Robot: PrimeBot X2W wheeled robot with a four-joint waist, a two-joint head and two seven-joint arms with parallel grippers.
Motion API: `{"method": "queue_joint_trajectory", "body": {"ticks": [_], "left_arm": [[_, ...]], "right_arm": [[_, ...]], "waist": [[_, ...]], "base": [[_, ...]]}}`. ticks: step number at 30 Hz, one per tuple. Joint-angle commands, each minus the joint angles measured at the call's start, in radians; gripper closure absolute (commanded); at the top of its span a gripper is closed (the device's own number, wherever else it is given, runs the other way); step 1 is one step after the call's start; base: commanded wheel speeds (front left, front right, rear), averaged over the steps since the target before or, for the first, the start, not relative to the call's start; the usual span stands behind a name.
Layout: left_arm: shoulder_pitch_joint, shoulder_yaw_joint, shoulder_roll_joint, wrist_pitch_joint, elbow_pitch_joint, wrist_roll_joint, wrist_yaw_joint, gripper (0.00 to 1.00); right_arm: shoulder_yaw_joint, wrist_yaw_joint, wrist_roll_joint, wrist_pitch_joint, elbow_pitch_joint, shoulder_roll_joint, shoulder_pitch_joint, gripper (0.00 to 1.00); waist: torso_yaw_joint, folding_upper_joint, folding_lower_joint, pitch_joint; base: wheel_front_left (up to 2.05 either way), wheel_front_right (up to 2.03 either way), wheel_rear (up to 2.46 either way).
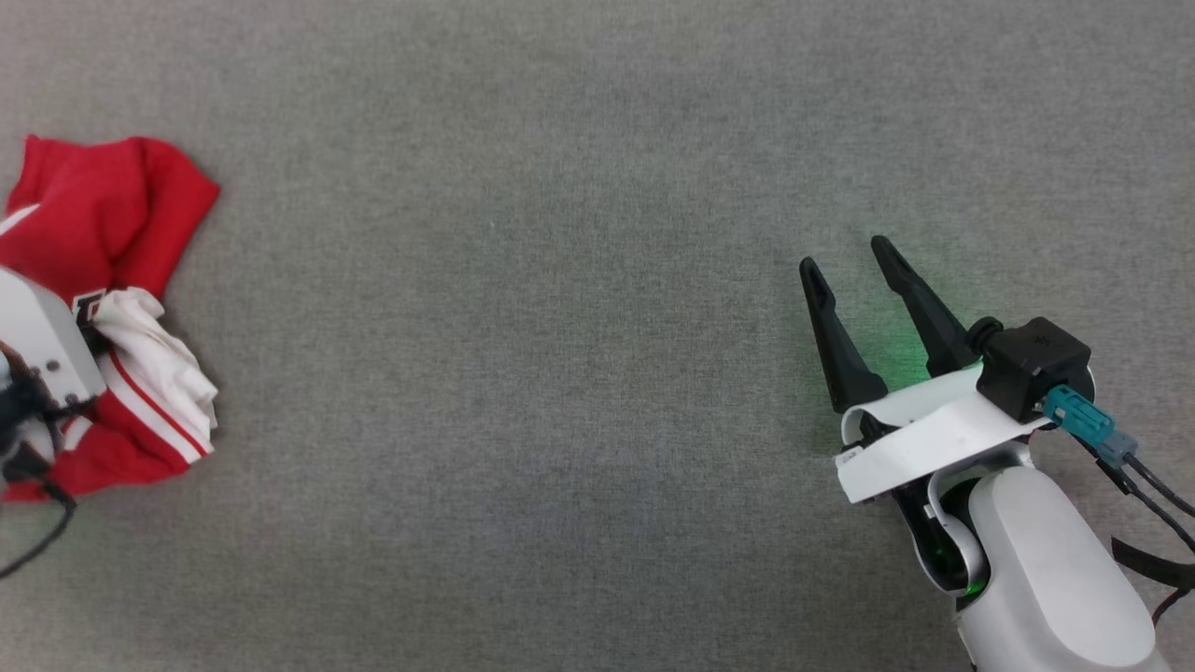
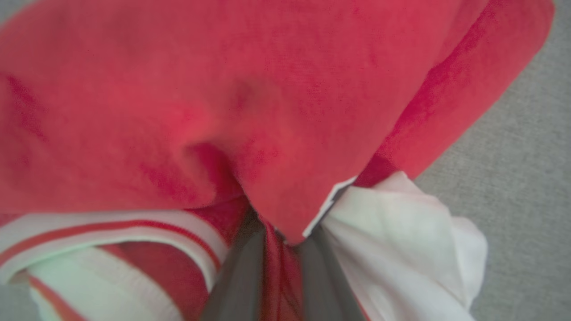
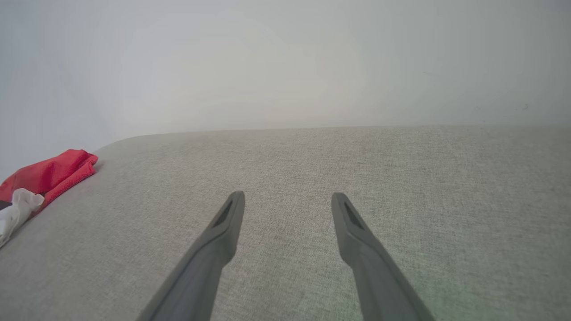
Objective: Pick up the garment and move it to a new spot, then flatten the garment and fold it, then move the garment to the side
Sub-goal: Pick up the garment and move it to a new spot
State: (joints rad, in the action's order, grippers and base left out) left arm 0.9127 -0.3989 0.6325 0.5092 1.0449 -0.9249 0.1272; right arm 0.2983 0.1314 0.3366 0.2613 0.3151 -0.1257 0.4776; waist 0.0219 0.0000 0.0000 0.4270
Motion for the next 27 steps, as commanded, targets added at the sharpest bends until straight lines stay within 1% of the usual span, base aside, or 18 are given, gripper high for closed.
{"method": "queue_joint_trajectory", "body": {"ticks": [1,6,10,11,16,20,25,27], "left_arm": [[-0.072,-0.03,-0.075,-0.007,0.011,-0.01,0.005,1.0],[-0.052,-0.052,-0.025,-0.14,-0.054,-0.013,0.006,1.0],[-0.051,-0.09,0.019,-0.192,-0.146,-0.031,0.004,1.0],[-0.051,-0.103,0.022,-0.199,-0.175,-0.035,0.004,1.0],[-0.025,-0.177,0.025,-0.244,-0.355,-0.025,0.004,1.0],[0.008,-0.247,0.029,-0.242,-0.504,0.004,0.004,1.0],[0.078,-0.349,0.004,-0.213,-0.654,0.039,0.004,1.0],[0.106,-0.38,-0.023,-0.193,-0.686,0.017,0.004,1.0]], "right_arm": [[0.001,-0.001,0.005,0.005,0.001,0.001,-0.007,0.0],[-0.01,-0.001,0.017,0.005,0.011,0.01,-0.039,0.0],[-0.022,-0.001,0.029,0.005,0.015,0.019,-0.073,0.0],[-0.026,-0.001,0.032,0.005,0.013,0.022,-0.079,0.0],[-0.049,-0.001,0.043,0.005,0.003,0.039,-0.115,0.0],[-0.064,-0.001,0.049,0.005,-0.012,0.051,-0.127,0.0],[-0.092,-0.001,0.059,0.005,-0.03,0.062,-0.127,0.0],[-0.101,-0.001,0.063,0.005,-0.038,0.067,-0.125,0.0]], "waist": [[0.014,0.0,0.0,-0.034],[0.026,0.0,0.0,-0.115],[0.025,0.0,0.0,-0.166],[0.023,0.0,0.0,-0.177],[-0.005,0.0,0.0,-0.2],[-0.054,0.0,0.0,-0.194],[-0.14,0.0,0.0,-0.163],[-0.177,0.0,0.0,-0.147]], "base": [[0.0,0.0,0.0],[0.0,0.0,0.0],[0.0,0.0,0.0],[0.0,0.0,0.0],[0.0,0.0,0.0],[0.0,0.0,0.0],[0.0,0.0,0.0],[0.0,0.0,0.0]]}}
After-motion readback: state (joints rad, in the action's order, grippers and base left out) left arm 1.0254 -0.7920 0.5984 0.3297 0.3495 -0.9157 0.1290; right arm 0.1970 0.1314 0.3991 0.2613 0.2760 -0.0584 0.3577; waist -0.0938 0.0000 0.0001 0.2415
